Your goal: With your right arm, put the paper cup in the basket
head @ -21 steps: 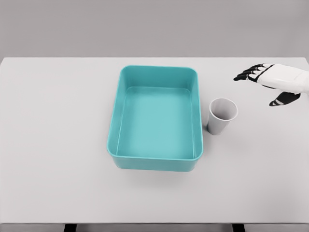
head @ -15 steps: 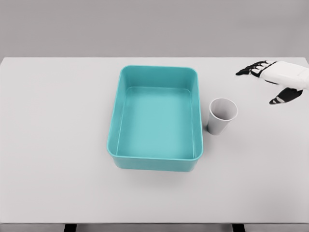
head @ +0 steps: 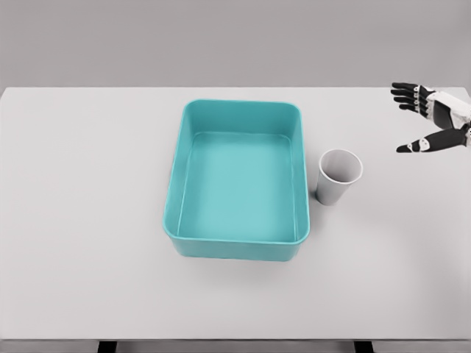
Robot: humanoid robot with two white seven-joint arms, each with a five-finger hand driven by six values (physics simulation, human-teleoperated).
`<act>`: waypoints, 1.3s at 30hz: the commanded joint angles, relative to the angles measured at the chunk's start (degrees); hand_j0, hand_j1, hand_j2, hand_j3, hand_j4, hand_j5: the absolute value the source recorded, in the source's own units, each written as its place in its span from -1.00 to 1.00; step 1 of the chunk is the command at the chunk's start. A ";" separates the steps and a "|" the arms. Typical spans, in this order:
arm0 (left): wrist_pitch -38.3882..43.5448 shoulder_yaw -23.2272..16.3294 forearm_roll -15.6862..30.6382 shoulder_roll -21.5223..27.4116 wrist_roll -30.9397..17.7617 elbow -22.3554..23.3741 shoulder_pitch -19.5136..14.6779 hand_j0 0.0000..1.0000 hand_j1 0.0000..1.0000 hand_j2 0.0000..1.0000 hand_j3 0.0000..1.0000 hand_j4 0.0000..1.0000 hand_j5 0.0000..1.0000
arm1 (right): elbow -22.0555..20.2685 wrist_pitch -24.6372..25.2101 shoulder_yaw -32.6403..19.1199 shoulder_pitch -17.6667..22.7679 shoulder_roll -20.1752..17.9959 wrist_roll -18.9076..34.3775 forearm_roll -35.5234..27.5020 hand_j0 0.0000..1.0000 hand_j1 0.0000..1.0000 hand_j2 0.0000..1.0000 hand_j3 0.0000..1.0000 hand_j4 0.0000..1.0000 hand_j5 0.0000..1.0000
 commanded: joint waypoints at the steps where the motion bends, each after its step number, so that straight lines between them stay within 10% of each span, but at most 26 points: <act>1: -0.01 0.00 0.05 0.00 -0.02 -0.01 0.00 1.00 1.00 1.00 1.00 1.00 1.00 | 1.17 -1.86 2.54 0.00 0.74 -0.01 -1.05 1.00 1.00 1.00 1.00 1.00 1.00; 39: -0.01 0.00 0.05 0.00 -0.02 -0.01 0.00 1.00 1.00 1.00 1.00 1.00 1.00 | -3.66 -8.10 15.02 0.79 -1.46 -0.01 -0.70 1.00 1.00 1.00 1.00 1.00 1.00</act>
